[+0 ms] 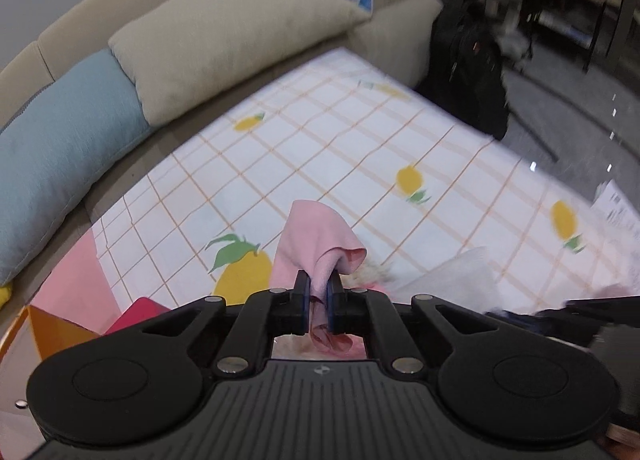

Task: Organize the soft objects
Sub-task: 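Grasp the pink cloth with the left tool while the right tool grasps the clear plastic sheet, then carry the pink cloth and plastic sheet into the white box and release both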

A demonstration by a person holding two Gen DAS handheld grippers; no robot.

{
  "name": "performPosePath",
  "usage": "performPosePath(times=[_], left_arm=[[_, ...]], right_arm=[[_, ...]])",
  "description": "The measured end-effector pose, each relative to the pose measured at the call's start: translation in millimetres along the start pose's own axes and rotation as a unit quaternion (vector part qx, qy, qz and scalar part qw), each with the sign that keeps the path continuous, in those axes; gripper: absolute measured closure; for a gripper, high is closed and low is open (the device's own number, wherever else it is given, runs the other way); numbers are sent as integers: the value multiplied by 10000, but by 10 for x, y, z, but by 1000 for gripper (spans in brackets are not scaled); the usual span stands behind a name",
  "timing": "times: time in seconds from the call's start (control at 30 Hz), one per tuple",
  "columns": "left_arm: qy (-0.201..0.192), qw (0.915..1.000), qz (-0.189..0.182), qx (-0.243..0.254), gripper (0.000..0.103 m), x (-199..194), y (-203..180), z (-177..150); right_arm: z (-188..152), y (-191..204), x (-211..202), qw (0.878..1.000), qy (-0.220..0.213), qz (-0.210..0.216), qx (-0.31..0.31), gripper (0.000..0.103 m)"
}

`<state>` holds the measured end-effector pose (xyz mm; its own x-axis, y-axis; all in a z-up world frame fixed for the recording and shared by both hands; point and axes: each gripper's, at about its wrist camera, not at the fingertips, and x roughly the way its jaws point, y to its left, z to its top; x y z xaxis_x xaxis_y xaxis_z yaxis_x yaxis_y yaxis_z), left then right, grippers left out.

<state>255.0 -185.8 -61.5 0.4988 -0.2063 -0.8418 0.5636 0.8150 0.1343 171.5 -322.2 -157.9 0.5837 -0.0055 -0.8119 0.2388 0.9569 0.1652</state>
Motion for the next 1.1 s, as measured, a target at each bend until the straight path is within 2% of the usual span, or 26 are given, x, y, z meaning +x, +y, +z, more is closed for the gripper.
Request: performPosePath(times=[0.27,0.47,0.6,0.8,0.97,1.1], left_arm=[[-563,9966,-337,-494,95,-586,12,-259],[-1031,9896,-401,-923,95,-1046,65,-594],[-1278,9842,-280,-1195,95,-1313,194,-815],[-1450,9772,-39,-1552,95,-1610,466,-1163],[-1478,9689,389,-1948,95,-1758,715,-1542],[-1455,9560,604,-2476,95,-1813,998,-1805]], right_arm=[[-1,-69,-351,9967,-757,241,175,103],[-35,-34,-647,9916,-1231,374,106,103],[-86,28,-883,9891,-1425,380,-14,103],[-223,331,-1264,9834,-1635,738,-272,103],[-227,667,-1504,9770,-1607,1340,-411,103],[-168,1001,-1579,9688,-1472,1918,-550,103]])
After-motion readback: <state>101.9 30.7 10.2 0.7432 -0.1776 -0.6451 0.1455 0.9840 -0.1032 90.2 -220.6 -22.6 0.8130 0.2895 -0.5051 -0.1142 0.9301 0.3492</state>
